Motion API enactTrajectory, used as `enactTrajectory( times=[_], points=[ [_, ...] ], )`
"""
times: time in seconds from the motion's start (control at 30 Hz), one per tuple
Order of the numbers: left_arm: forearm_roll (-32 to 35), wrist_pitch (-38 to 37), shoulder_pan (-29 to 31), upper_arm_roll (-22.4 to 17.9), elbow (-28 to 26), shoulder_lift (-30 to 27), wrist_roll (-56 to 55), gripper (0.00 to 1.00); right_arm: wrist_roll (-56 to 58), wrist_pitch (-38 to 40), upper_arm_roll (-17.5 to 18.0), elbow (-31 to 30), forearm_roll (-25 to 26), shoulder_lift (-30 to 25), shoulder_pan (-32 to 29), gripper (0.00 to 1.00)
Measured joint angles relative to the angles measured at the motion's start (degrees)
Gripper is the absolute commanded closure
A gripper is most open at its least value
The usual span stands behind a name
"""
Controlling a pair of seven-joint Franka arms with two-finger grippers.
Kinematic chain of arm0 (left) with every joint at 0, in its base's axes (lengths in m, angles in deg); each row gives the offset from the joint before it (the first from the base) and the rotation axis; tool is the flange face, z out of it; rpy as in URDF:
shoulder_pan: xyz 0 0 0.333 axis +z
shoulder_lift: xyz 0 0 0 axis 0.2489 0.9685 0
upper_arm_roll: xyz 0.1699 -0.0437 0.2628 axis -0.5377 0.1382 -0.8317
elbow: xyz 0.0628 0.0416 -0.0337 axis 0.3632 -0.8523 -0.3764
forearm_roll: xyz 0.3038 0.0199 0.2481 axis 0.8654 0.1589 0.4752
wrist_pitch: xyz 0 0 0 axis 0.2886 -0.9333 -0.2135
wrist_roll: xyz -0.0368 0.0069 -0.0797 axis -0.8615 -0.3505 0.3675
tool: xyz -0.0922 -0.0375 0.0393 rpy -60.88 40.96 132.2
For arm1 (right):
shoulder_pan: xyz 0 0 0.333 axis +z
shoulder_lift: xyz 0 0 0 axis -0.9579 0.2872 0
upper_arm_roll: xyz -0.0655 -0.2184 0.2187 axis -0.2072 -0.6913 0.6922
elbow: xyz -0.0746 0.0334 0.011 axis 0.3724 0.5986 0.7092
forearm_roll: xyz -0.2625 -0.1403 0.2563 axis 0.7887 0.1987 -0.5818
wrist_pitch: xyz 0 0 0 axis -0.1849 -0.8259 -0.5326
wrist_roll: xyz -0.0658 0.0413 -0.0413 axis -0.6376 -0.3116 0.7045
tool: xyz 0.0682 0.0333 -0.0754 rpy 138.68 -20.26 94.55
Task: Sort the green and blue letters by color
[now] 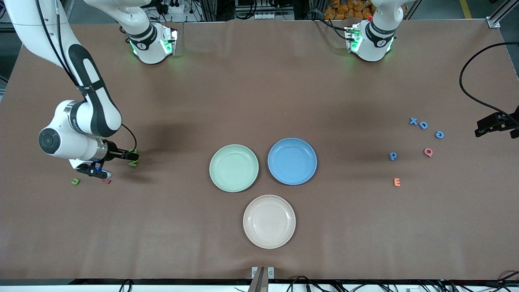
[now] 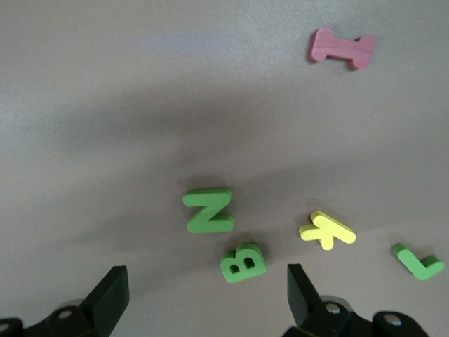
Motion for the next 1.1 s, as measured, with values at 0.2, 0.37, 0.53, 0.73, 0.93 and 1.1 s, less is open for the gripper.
enactTrajectory(
  times=[0.2,0.37,0.53,0.73,0.93,1.1],
  points=[
    [-0.59,3.73,1.87,0.47,-1.53,3.32,3.50,0.00,0.00,-0.72,0.00,0.01,0.16,0.26,0.19,0.05],
    [-1.23,6.42,3.75,1.72,-2.17,6.44,5.90,0.00,0.00,-1.00,0.01,0.02,0.55,0.31,0.45,0.35],
    [-1.24,10.45,4.16,2.10,-3.76,8.69,6.34,0.00,0.00,-1.05,0.01,0.03,0.85,0.31,0.73,0.57],
    [-1.24,15.78,4.18,2.22,-7.34,9.73,6.34,0.00,0.00,-1.05,0.00,0.33,0.91,0.24,0.79,0.69],
    [-1.24,22.26,4.51,2.27,-11.78,10.59,6.43,0.00,0.00,-0.94,0.00,0.49,1.04,0.22,0.80,0.76],
    [-1.24,26.79,5.52,2.31,-14.88,11.48,7.96,0.00,0.00,-0.93,0.00,0.52,1.19,0.23,0.87,0.78]
  ],
)
